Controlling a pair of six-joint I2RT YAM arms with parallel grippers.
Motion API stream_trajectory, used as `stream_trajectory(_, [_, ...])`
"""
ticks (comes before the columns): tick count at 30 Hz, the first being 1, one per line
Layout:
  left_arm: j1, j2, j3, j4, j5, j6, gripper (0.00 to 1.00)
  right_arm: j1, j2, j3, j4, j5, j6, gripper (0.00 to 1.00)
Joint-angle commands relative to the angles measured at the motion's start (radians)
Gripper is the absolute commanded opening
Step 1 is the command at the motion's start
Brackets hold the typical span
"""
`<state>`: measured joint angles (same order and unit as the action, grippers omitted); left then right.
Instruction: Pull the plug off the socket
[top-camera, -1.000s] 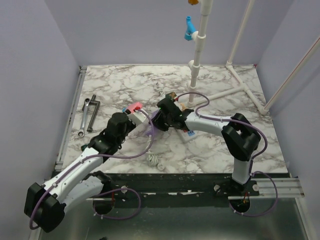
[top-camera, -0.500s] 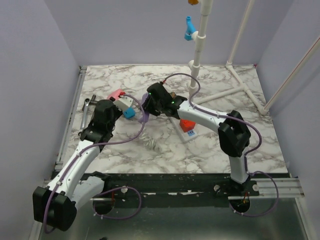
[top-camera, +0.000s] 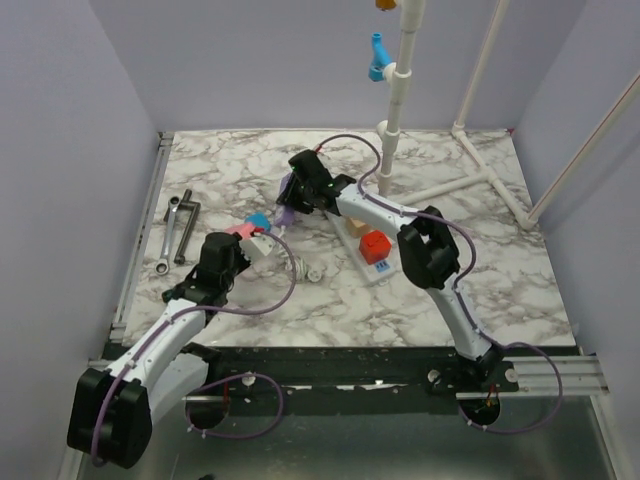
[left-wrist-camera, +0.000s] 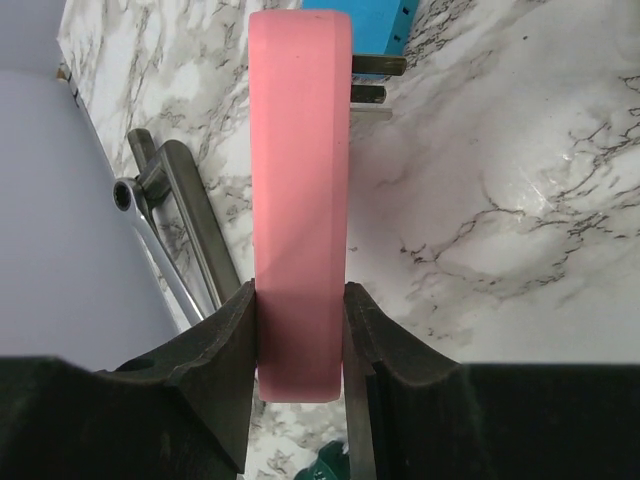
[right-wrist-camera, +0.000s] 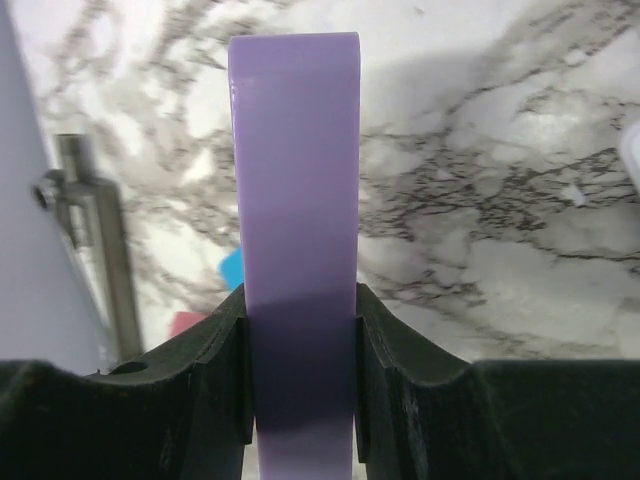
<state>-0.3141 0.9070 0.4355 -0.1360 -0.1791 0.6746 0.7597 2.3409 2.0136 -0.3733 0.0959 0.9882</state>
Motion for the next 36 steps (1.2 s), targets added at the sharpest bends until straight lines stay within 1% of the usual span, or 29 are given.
stream_trajectory(1, [0.000,0.014,-0.067,0.131,0.018,0.083,0.00,-0.013,0.075,0.030,-0.084,-0.045,-0.053,0.02])
stream_trajectory(3, [-0.001,0.030,-0.091,0.169,0.018,0.104,0.00,-0.022,0.092,0.026,-0.084,-0.051,-0.057,0.06])
stream_trajectory(4, [-0.003,0.042,-0.100,0.177,0.011,0.109,0.00,-0.027,0.098,0.025,-0.084,-0.057,-0.057,0.09])
stream_trajectory(6, [-0.004,0.072,-0.110,0.186,-0.001,0.111,0.00,-0.034,0.110,0.030,-0.085,-0.067,-0.064,0.22])
stream_trajectory(8, [-0.005,0.093,-0.119,0.190,-0.003,0.107,0.00,-0.034,0.116,0.041,-0.096,-0.071,-0.074,0.41])
stream_trajectory(9, [-0.005,0.098,-0.123,0.190,0.001,0.104,0.02,-0.035,0.113,0.043,-0.105,-0.071,-0.077,0.50])
stream_trajectory(10, [-0.006,0.100,-0.126,0.188,0.006,0.102,0.10,-0.035,0.108,0.039,-0.107,-0.072,-0.075,0.54])
stream_trajectory(11, [-0.008,0.102,-0.129,0.182,0.012,0.101,0.16,-0.035,0.098,0.030,-0.106,-0.076,-0.077,0.57])
stream_trajectory(13, [-0.013,0.107,-0.133,0.171,0.019,0.097,0.26,-0.033,0.068,-0.007,-0.090,-0.079,-0.076,0.59])
stream_trajectory(14, [-0.015,0.108,-0.136,0.167,0.022,0.095,0.33,-0.033,0.046,-0.037,-0.077,-0.081,-0.074,0.60])
stream_trajectory(15, [-0.017,0.108,-0.137,0.162,0.026,0.093,0.36,-0.031,0.027,-0.071,-0.062,-0.082,-0.073,0.62])
stream_trajectory(17, [-0.019,0.102,-0.139,0.148,0.034,0.085,0.44,-0.027,-0.018,-0.131,-0.032,-0.076,-0.070,0.70])
stream_trajectory(19, [-0.019,0.086,-0.136,0.126,0.048,0.072,0.57,-0.022,-0.063,-0.173,-0.019,-0.067,-0.073,0.74])
stream_trajectory(20, [-0.019,0.078,-0.131,0.101,0.055,0.062,0.64,-0.019,-0.079,-0.190,-0.010,-0.059,-0.075,0.78])
stream_trajectory(21, [-0.019,0.070,-0.125,0.083,0.064,0.055,0.72,-0.015,-0.101,-0.205,-0.006,-0.048,-0.078,0.79])
stream_trajectory(22, [-0.019,0.068,-0.113,0.060,0.071,0.045,0.77,-0.014,-0.116,-0.219,0.000,-0.040,-0.081,0.80])
stream_trajectory(25, [-0.019,0.061,-0.069,0.003,0.080,0.002,0.80,-0.007,-0.164,-0.244,0.002,-0.023,-0.098,0.85])
stream_trajectory(27, [-0.019,0.050,-0.029,-0.050,0.090,-0.028,0.83,-0.002,-0.201,-0.257,-0.002,-0.010,-0.112,0.86])
stream_trajectory(28, [-0.019,0.043,-0.011,-0.073,0.095,-0.040,0.85,0.002,-0.227,-0.271,-0.003,-0.002,-0.118,0.88])
stream_trajectory(32, [-0.019,-0.001,0.103,-0.205,0.131,-0.094,0.96,0.021,-0.344,-0.341,-0.003,0.035,-0.148,0.99])
stream_trajectory(33, [-0.019,-0.013,0.142,-0.242,0.144,-0.107,0.98,0.024,-0.371,-0.357,-0.010,0.041,-0.157,1.00])
stream_trajectory(36, [-0.017,-0.023,0.258,-0.376,0.200,-0.138,0.98,0.038,-0.460,-0.396,-0.057,0.092,-0.191,1.00])
